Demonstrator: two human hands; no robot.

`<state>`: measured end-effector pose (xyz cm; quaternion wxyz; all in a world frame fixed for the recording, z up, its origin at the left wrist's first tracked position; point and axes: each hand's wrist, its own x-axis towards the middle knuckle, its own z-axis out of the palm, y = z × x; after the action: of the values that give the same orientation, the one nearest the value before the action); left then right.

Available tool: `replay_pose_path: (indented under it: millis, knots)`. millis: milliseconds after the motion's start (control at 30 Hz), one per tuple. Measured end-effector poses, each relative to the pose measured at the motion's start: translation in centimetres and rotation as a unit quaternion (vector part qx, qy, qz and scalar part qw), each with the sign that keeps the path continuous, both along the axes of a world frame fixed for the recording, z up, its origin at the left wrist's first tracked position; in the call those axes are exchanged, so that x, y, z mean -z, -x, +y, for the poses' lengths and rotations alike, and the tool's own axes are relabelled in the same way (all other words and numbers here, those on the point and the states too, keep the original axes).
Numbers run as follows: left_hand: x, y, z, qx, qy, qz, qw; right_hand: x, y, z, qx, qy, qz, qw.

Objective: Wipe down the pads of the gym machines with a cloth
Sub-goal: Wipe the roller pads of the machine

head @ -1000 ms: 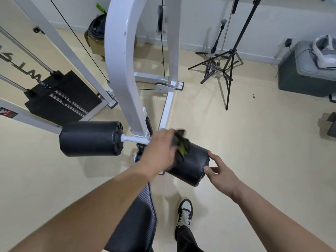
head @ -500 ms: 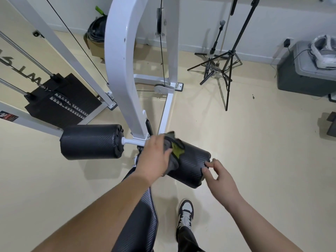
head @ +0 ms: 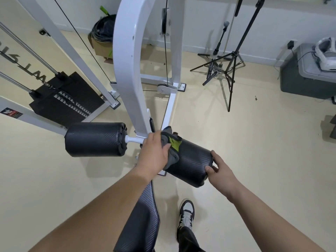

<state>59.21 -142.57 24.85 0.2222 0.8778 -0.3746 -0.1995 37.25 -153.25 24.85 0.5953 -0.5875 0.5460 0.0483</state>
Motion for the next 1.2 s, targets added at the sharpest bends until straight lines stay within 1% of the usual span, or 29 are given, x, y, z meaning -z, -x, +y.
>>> replay_pose_path:
  millis: [33, 67, 100, 167, 233, 267, 300, 333, 367, 433, 500, 533, 567, 600, 633, 667, 700, 733, 767, 800, 867, 900, 933, 1000, 1100, 1200]
  knots:
    - [-0.2, 0.0, 0.0, -0.037, -0.006, 0.005, 0.999, -0.1, 0.0, 0.2, -0.010, 0.011, 0.007, 1.000]
    - [-0.3, 0.8, 0.1, -0.037, -0.003, -0.003, 0.999, -0.1, 0.2, 0.6, -0.021, 0.026, 0.013, 0.999]
    - [-0.4, 2.2, 0.5, -0.008, 0.010, -0.010, 1.000, -0.1, 0.5, 1.2, -0.038, 0.044, 0.022, 0.998]
    - [-0.5, 5.0, 2.0, 0.103, 0.034, -0.015, 0.994, -0.1, 1.2, 2.5, -0.069, 0.086, 0.039, 0.993]
    - [-0.5, 5.5, 3.7, 0.211, 0.017, -0.011, 0.977, 0.1, 1.7, 3.6, -0.065, 0.114, 0.036, 0.991]
    - [-0.4, 4.5, 4.0, 0.246, 0.002, -0.023, 0.969, 0.1, 1.8, 3.6, -0.052, 0.125, 0.033, 0.990]
    - [-0.1, 3.2, 4.1, 0.252, -0.009, -0.041, 0.967, 0.0, 1.6, 3.3, -0.036, 0.135, 0.030, 0.990]
    - [0.3, 1.8, 4.1, 0.225, -0.005, -0.044, 0.973, 0.1, 1.3, 2.8, -0.023, 0.144, 0.034, 0.989]
    - [0.5, 0.5, 3.9, 0.172, -0.003, -0.031, 0.985, 0.1, 1.0, 2.2, -0.014, 0.149, 0.036, 0.988]
    - [1.0, -0.7, 3.3, 0.023, 0.020, 0.018, 0.999, -0.1, 0.2, 1.1, -0.005, 0.145, 0.041, 0.989]
    - [1.3, 0.9, 2.3, -0.105, 0.058, 0.055, 0.991, -0.4, -0.6, 0.4, -0.005, 0.125, 0.052, 0.991]
    - [1.4, 2.4, 1.8, -0.135, 0.069, 0.060, 0.987, -0.4, -1.0, 0.3, -0.011, 0.118, 0.061, 0.991]
    - [1.2, 4.0, 1.5, -0.124, 0.075, 0.062, 0.988, -0.3, -1.2, 0.2, -0.019, 0.120, 0.068, 0.990]
    - [0.9, 5.6, 1.3, -0.067, 0.077, 0.058, 0.993, -0.2, -1.3, 0.2, -0.024, 0.122, 0.076, 0.989]
    - [0.5, 6.9, 1.5, 0.015, 0.078, 0.050, 0.996, -0.3, -1.5, 0.2, -0.023, 0.122, 0.078, 0.989]
    - [0.4, 7.5, 1.9, 0.096, 0.078, 0.040, 0.992, -0.3, -1.5, 0.1, -0.018, 0.116, 0.078, 0.990]
    - [0.4, 7.1, 2.1, 0.158, 0.075, 0.027, 0.984, -0.3, -1.5, 0.1, -0.008, 0.105, 0.072, 0.992]
    - [0.7, 5.8, 2.1, 0.181, 0.071, 0.015, 0.981, -0.4, -1.4, 0.0, 0.006, 0.089, 0.064, 0.994]
    - [1.0, 4.3, 1.9, 0.169, 0.068, 0.008, 0.983, -0.6, -1.4, 0.0, 0.018, 0.071, 0.059, 0.996]
    - [1.2, 2.7, 1.6, 0.124, 0.066, 0.007, 0.990, -0.8, -1.4, 0.0, 0.023, 0.058, 0.055, 0.997]
    - [1.1, -0.6, 0.6, -0.008, 0.041, 0.015, 0.999, -0.6, -1.3, 0.1, 0.001, 0.074, 0.058, 0.996]
    - [0.9, -1.8, -0.1, -0.053, 0.019, 0.026, 0.998, -0.3, -1.2, 0.3, -0.008, 0.088, 0.060, 0.994]
    - [0.7, -2.4, -0.8, -0.069, 0.002, 0.036, 0.997, -0.3, -1.1, 0.6, -0.010, 0.098, 0.061, 0.993]
    - [0.3, -1.4, -2.0, -0.040, -0.004, 0.036, 0.999, 0.0, -0.7, 1.5, -0.012, 0.121, 0.061, 0.991]
    - [-0.4, 3.3, -2.0, 0.062, 0.015, 0.014, 0.998, -0.1, -0.1, 3.6, -0.024, 0.162, 0.061, 0.985]
    - [-0.7, 6.1, -0.6, 0.157, 0.044, 0.036, 0.986, -0.2, 0.3, 4.8, -0.048, 0.204, 0.090, 0.974]
